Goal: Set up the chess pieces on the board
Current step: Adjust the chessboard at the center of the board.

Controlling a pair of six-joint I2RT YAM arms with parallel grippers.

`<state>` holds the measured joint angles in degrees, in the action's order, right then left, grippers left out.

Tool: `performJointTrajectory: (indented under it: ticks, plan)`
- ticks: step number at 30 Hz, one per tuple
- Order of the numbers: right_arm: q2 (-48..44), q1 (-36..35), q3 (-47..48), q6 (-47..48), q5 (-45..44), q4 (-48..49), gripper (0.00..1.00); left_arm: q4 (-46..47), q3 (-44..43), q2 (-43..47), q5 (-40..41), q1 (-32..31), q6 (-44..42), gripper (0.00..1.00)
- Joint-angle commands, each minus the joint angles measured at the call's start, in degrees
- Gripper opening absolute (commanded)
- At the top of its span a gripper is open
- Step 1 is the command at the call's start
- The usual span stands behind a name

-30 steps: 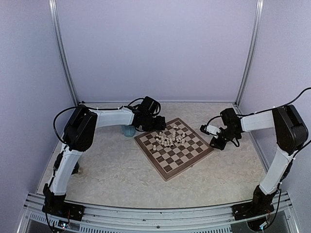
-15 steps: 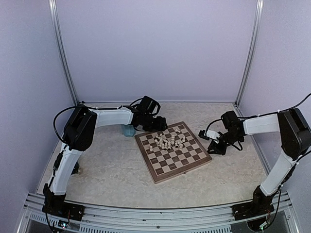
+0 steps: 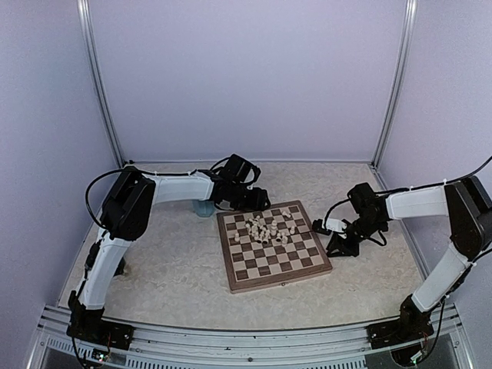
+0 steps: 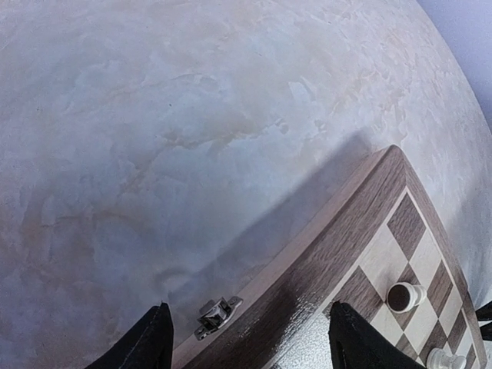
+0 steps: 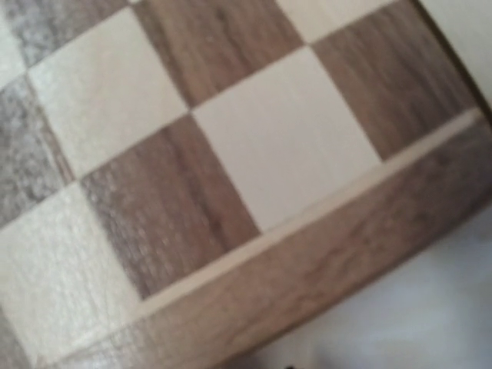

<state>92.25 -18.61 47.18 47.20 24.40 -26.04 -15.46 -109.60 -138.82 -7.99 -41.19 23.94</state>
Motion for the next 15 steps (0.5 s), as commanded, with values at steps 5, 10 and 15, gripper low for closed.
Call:
performJointTrajectory:
  ticks: [5,10,15]
  plan:
    - [-1.6,-1.9,-0.1,2.2,5.3,-5.5,0.22,0.6,1.4,-0.2,-3.0,-2.1,-1.4,0.69]
    - [-2.0,-2.5,-0.3,1.9,5.1,-6.2,0.22,0.6,1.7,0.1,-3.2,-2.7,-1.9,0.68]
    - [-2.8,-2.5,0.1,0.6,4.7,-6.5,0.21,0.6,1.7,1.0,-1.9,-3.0,-2.7,0.68]
